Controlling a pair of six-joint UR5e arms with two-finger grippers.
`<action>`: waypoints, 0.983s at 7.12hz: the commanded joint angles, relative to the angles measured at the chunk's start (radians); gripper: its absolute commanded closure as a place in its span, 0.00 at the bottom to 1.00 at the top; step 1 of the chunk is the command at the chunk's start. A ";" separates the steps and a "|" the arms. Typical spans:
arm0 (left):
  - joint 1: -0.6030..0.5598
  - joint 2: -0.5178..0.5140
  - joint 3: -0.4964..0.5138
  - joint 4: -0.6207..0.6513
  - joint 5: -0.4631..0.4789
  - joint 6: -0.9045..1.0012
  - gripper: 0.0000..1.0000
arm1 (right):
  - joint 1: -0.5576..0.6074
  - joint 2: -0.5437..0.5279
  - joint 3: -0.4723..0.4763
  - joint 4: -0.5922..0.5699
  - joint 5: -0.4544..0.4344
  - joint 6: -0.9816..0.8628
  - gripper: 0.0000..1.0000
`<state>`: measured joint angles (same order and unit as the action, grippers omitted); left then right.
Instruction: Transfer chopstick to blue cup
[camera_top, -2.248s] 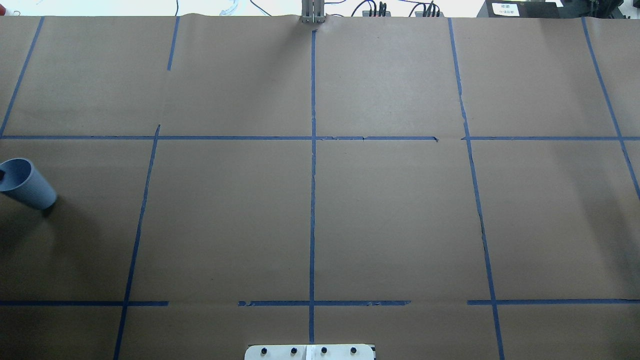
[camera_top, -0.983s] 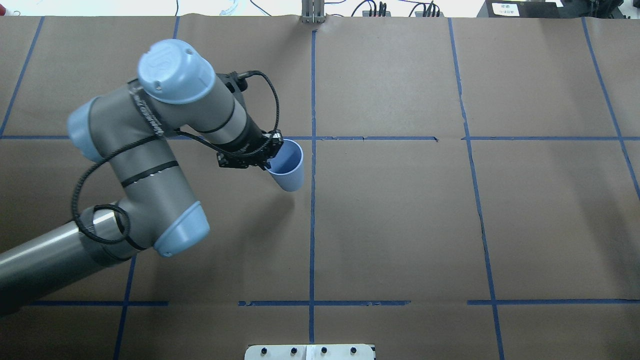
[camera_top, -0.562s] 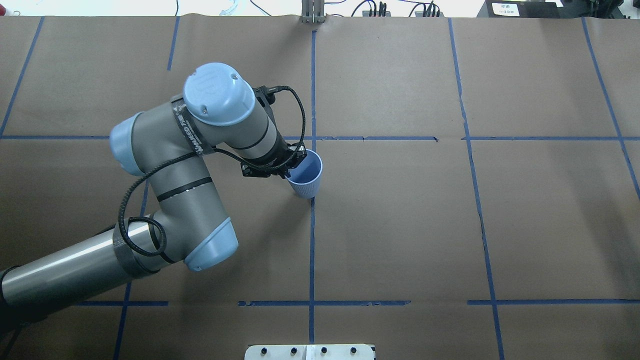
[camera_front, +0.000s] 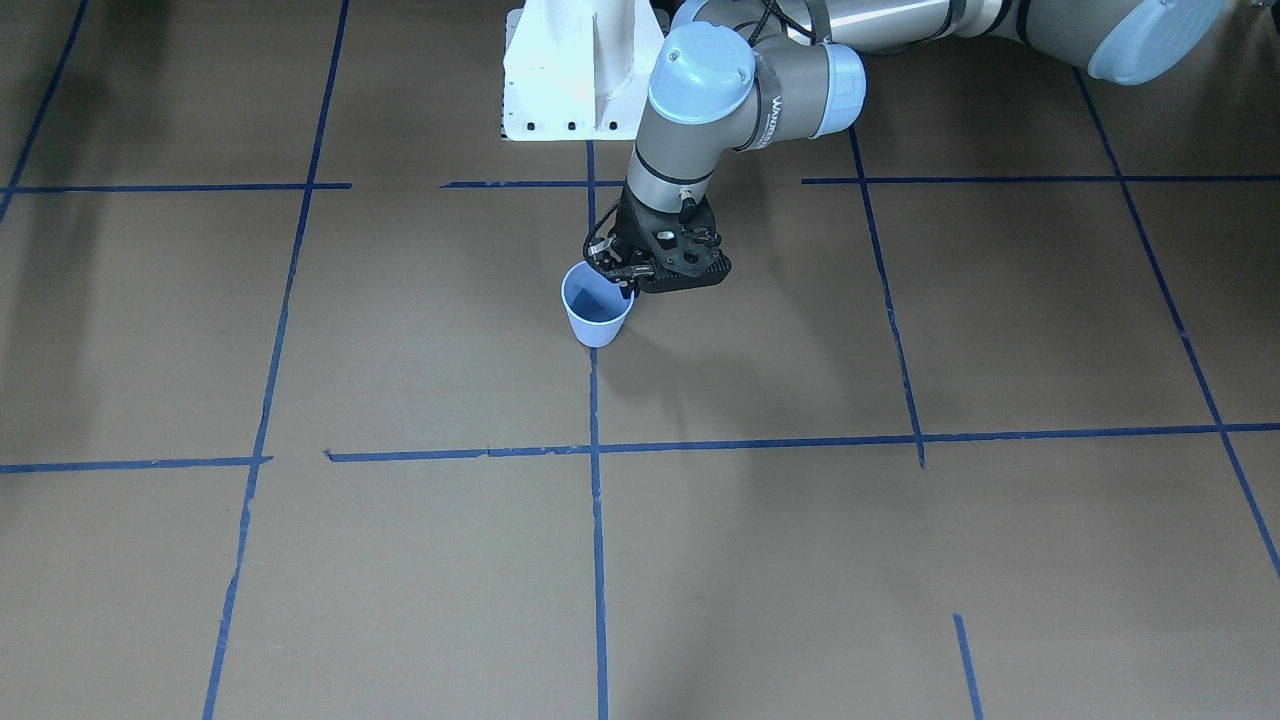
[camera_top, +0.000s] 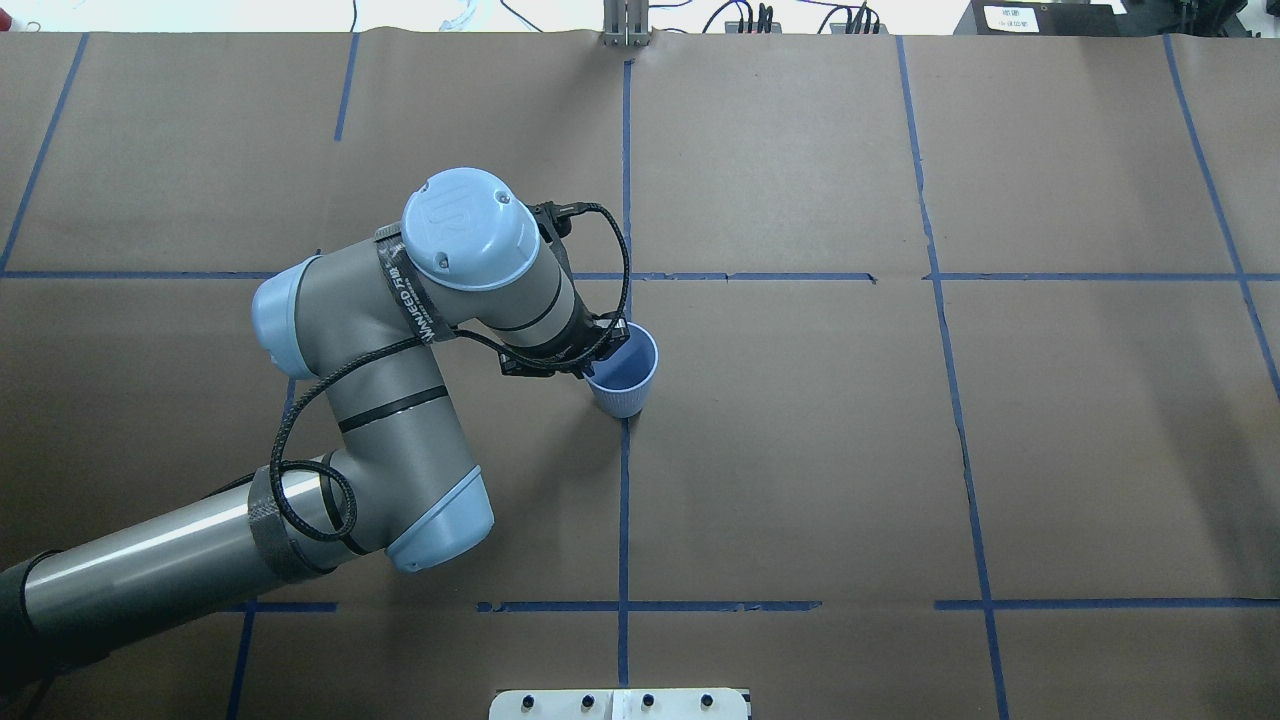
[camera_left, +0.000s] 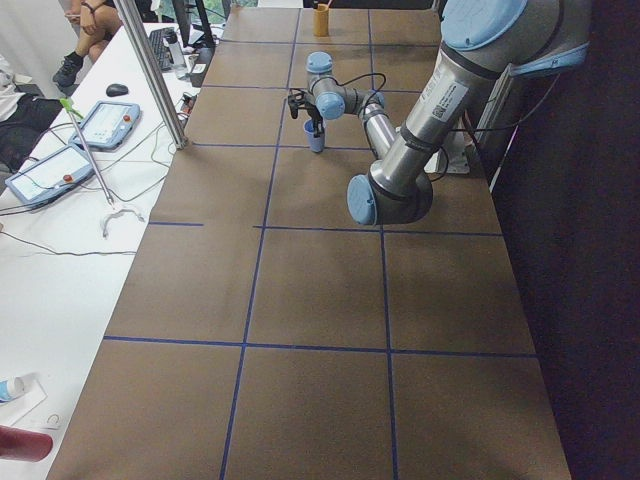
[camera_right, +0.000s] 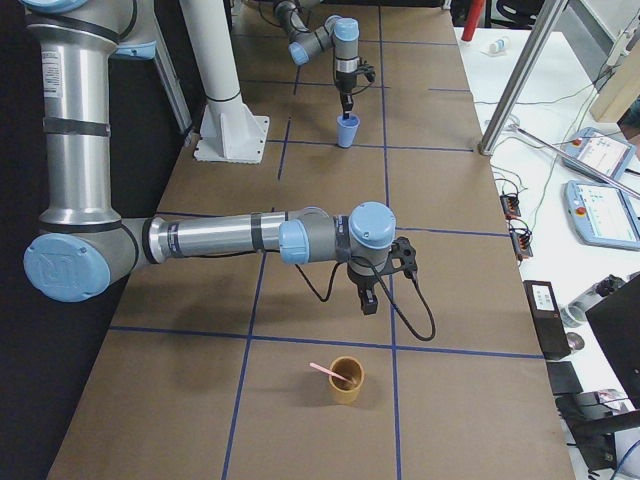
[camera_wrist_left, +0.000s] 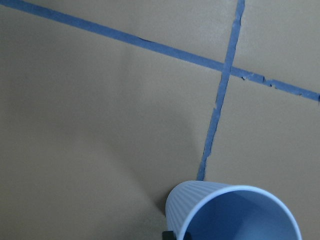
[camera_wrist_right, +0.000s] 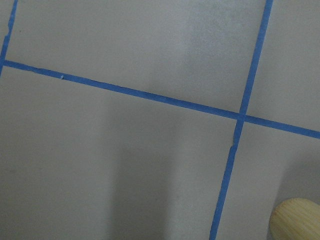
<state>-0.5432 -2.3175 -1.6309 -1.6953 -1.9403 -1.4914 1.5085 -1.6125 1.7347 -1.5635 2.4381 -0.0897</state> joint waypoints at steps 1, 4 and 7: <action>-0.012 0.004 -0.068 -0.018 0.001 -0.003 0.00 | 0.001 -0.009 0.000 0.000 0.012 -0.002 0.01; -0.060 0.033 -0.153 -0.018 0.000 -0.006 0.00 | 0.074 -0.072 -0.026 -0.003 -0.148 -0.153 0.02; -0.060 0.036 -0.152 -0.020 0.000 -0.006 0.00 | 0.128 -0.110 -0.109 0.000 -0.149 -0.229 0.03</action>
<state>-0.6024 -2.2828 -1.7818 -1.7137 -1.9405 -1.4972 1.6226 -1.7023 1.6529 -1.5648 2.2922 -0.2827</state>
